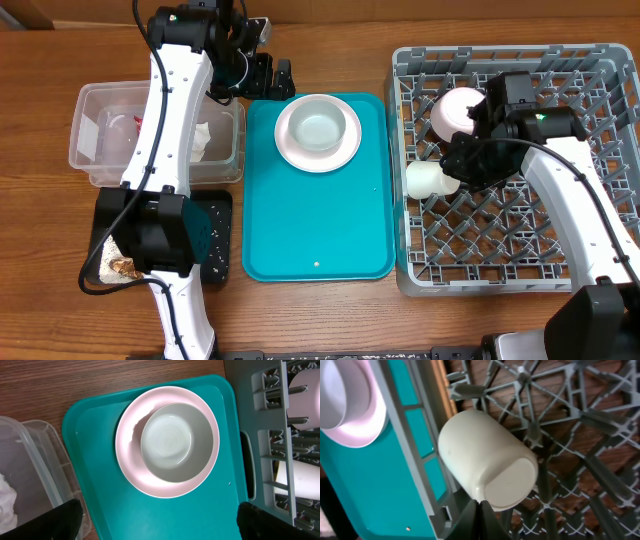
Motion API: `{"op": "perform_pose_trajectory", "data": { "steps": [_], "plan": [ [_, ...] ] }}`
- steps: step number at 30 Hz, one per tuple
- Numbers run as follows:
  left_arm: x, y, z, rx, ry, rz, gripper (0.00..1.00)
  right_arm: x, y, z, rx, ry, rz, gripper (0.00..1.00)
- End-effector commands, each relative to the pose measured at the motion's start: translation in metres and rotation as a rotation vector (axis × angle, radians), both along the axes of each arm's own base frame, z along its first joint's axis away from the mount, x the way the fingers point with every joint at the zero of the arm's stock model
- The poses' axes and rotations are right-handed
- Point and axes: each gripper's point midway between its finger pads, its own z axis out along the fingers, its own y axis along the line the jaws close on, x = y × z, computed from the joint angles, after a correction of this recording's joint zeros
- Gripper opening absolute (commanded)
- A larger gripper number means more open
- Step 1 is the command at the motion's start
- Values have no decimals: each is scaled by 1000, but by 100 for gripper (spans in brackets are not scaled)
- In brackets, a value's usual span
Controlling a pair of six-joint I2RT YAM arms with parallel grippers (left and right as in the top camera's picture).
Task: Sort waste into correct bins and load items into the dishwasher
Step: 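Open the right gripper and raise it off the cup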
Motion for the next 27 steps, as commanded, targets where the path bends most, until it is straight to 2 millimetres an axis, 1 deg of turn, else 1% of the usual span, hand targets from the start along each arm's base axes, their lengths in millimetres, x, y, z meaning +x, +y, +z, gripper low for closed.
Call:
{"op": "perform_pose_trajectory", "data": {
  "steps": [1,7,11,13,19,23,27],
  "plan": [
    [0,-2,5,6,-17,-9,100,-1,-9,-2,-46,-2,-52,4],
    [0,-2,5,6,-17,-9,100,1,-9,-18,-41,-7,-77,4],
    [0,-2,5,6,-17,-9,100,3,-3,-19,-7,-18,-69,4],
    [0,-2,5,6,-17,-9,100,5,7,-16,45,-29,-47,4],
    [0,-2,5,6,-17,-9,100,17,40,2,243,-101,44,4],
    [0,-2,5,6,-17,-9,100,23,53,12,320,-136,71,4],
    [0,-2,5,6,-17,-9,100,28,57,20,343,-166,94,4]
  ]
}}
